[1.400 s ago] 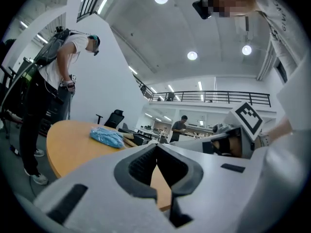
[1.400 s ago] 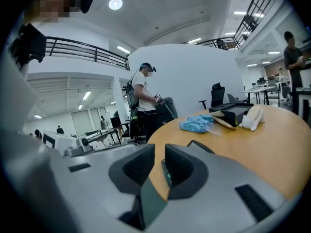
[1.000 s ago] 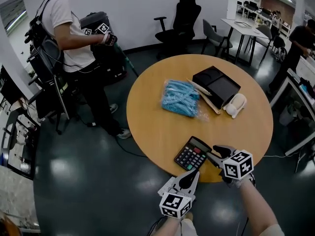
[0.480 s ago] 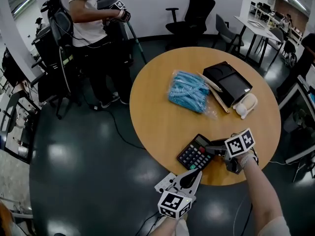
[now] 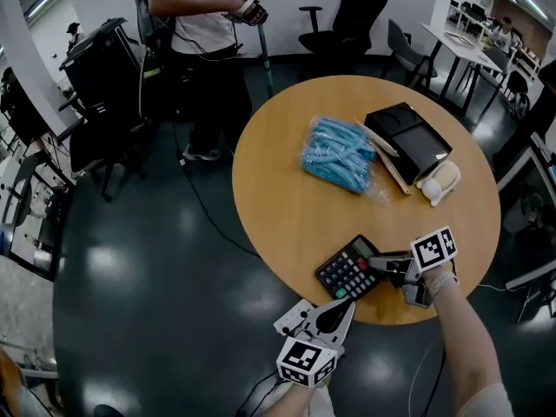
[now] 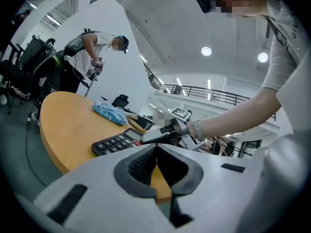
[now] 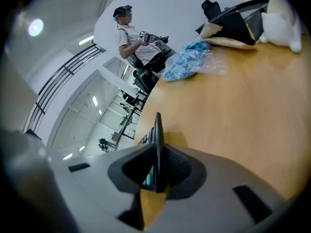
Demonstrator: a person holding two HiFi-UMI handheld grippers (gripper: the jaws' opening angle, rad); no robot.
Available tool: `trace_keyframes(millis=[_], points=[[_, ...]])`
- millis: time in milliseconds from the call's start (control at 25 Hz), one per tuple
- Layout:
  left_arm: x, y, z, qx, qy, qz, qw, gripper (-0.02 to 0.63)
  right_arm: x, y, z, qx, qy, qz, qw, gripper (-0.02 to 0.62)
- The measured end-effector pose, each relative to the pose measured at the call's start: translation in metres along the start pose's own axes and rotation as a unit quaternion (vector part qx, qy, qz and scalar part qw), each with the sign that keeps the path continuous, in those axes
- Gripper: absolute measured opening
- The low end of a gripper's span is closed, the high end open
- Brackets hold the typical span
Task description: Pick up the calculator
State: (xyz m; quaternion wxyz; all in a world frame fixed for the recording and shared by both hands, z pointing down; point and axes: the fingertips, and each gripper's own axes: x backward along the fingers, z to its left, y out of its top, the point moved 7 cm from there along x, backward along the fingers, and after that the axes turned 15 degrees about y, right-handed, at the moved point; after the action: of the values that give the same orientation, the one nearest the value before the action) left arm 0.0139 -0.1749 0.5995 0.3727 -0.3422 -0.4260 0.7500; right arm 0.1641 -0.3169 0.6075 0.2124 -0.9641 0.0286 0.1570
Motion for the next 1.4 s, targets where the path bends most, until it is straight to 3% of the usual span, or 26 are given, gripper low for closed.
trace_keyframes(millis=[240, 400, 600, 800, 1240, 1400], points=[[0.003, 0.002, -0.002, -0.005, 0.005, 0.004, 1.0, 0.008, 0.01, -0.022, 0.003, -0.049, 0.005, -0.086, 0.995, 0.055], [0.006, 0.008, -0.004, -0.007, 0.009, 0.007, 0.9999, 0.008, 0.02, -0.036, 0.01, -0.08, -0.011, -0.153, 0.985, 0.055], [0.008, 0.031, -0.008, -0.01, 0.01, -0.009, 0.9999, 0.008, 0.034, -0.05, 0.033, -0.1, -0.021, -0.239, 0.966, 0.055], [0.013, 0.061, -0.016, -0.014, 0.004, -0.026, 0.9995, 0.008, 0.052, -0.05, 0.072, -0.118, -0.021, -0.325, 0.938, 0.055], [0.023, 0.12, -0.046, -0.037, -0.033, -0.071, 0.9962, 0.008, 0.086, -0.035, 0.143, -0.09, -0.031, -0.392, 0.915, 0.055], [0.022, 0.127, -0.055, -0.038, -0.045, -0.078, 0.9952, 0.008, 0.087, -0.034, 0.154, -0.088, -0.038, -0.393, 0.915, 0.055]])
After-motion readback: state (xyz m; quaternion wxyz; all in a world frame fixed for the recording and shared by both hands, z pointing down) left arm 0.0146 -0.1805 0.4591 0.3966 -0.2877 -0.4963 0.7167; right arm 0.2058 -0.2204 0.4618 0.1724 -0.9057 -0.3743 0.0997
